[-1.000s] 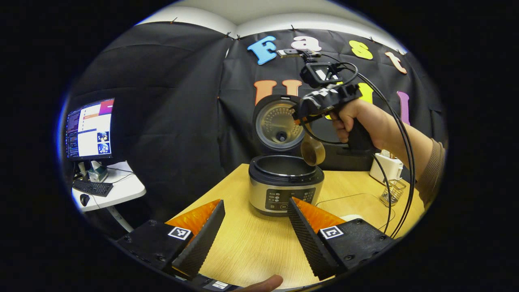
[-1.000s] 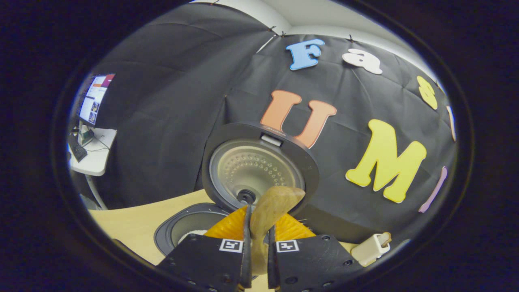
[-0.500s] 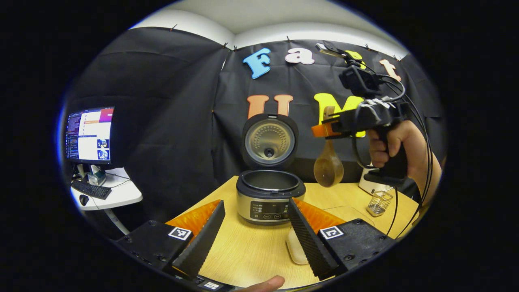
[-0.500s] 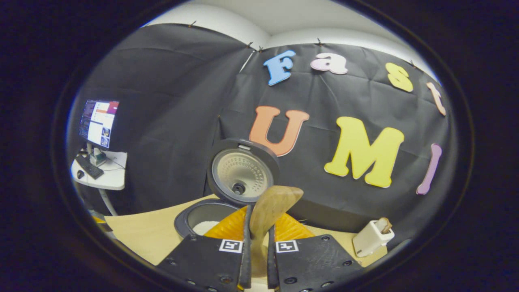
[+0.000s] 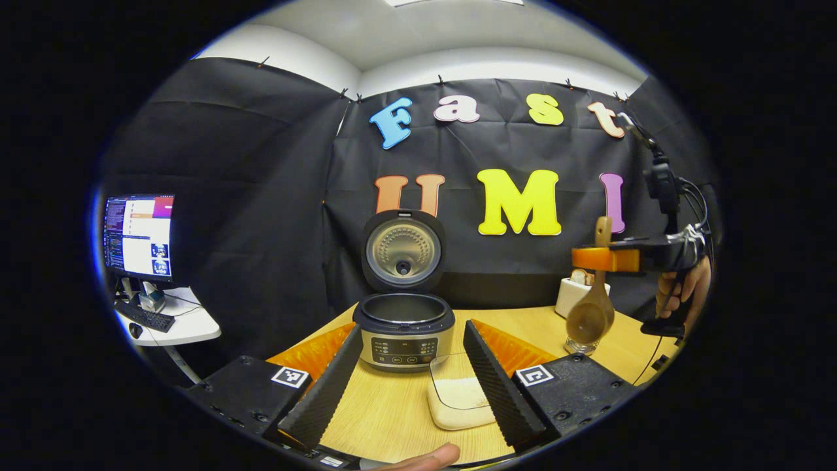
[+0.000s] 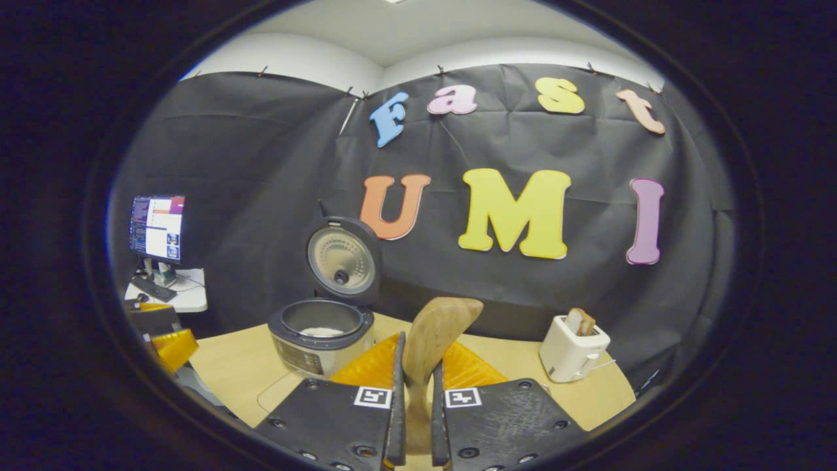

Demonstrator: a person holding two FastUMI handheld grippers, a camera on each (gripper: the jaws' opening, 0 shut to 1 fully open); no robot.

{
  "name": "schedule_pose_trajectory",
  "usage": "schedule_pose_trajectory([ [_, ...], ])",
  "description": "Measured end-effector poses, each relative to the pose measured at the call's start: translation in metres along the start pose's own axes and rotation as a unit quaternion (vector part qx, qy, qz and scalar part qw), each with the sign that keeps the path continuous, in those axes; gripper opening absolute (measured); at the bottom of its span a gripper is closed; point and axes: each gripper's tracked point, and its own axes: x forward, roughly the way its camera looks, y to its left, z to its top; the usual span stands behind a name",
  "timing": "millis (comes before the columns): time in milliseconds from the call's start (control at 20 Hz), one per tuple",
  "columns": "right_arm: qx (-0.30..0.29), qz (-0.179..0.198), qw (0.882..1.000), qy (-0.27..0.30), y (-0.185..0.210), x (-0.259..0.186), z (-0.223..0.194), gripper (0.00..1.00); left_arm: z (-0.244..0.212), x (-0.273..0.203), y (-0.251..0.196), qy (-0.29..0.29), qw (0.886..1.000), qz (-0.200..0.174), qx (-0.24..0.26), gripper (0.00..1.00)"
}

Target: Close the left gripper, press the button to open the rice cooker; take a wooden spoon from the chopstick holder with the right hand, scoop a spoonful of rice and pour it into the rice cooker, then put the wooden spoon back into the chopstick holder.

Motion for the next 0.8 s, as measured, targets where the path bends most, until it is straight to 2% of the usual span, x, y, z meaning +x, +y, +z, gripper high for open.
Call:
schedule_pose_trajectory([
  [150,0.014,-0.007,1.000,0.000,-0.032,-0.021,-0.021,0.15,0.010,0.011,-0.012,-0.001,1.000,-0.005,-0.008,0.99],
  [350,0.048,-0.022,0.999,0.002,-0.076,-0.048,-0.047,0.15,0.029,0.037,-0.015,-0.001,1.000,0.004,0.017,0.99],
  [550,0.059,-0.038,0.998,0.008,-0.101,-0.065,-0.072,0.15,0.058,0.072,-0.019,-0.015,0.999,0.007,0.040,0.99],
  [800,0.093,-0.040,0.995,0.022,-0.124,-0.085,-0.097,0.15,0.104,0.130,-0.024,-0.032,0.998,0.008,0.059,0.99],
])
